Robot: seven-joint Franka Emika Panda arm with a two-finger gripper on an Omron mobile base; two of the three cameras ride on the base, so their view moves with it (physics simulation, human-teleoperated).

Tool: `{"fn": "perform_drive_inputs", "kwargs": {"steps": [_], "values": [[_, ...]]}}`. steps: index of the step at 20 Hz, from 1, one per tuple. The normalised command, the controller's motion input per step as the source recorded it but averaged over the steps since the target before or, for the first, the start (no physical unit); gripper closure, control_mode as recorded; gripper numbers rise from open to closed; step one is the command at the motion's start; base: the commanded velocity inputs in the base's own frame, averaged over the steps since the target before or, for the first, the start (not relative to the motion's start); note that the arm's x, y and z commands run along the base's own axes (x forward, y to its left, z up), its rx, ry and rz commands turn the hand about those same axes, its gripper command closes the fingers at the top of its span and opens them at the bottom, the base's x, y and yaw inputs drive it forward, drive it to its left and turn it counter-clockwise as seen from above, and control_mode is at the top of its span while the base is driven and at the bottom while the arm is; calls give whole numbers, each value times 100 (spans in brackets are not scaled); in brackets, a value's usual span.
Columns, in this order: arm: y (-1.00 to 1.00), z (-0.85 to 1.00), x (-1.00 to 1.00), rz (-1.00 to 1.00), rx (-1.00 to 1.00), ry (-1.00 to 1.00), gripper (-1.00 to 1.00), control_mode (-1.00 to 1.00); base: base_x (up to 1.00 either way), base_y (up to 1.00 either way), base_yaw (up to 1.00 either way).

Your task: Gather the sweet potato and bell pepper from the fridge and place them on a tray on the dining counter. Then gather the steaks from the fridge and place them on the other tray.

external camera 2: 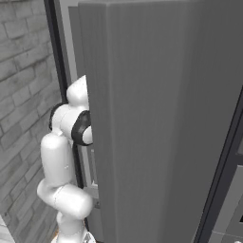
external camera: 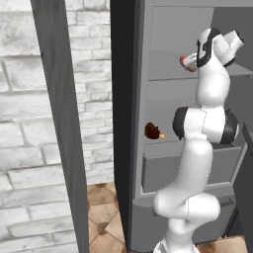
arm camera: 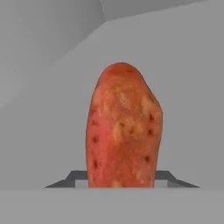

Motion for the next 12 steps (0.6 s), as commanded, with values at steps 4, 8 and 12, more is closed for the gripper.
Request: {"fn": "perform_drive_inputs", "kwargs": {"steps": [4,8,12], "values": [[100,-75,-74,0,-11,-59,100,-100,0,0,0],[47,40,-40,0,-15,-26,100,-100,0,0,0],[-9,81,-77,0,-16,-5,100,-100,0,0,0]]}}
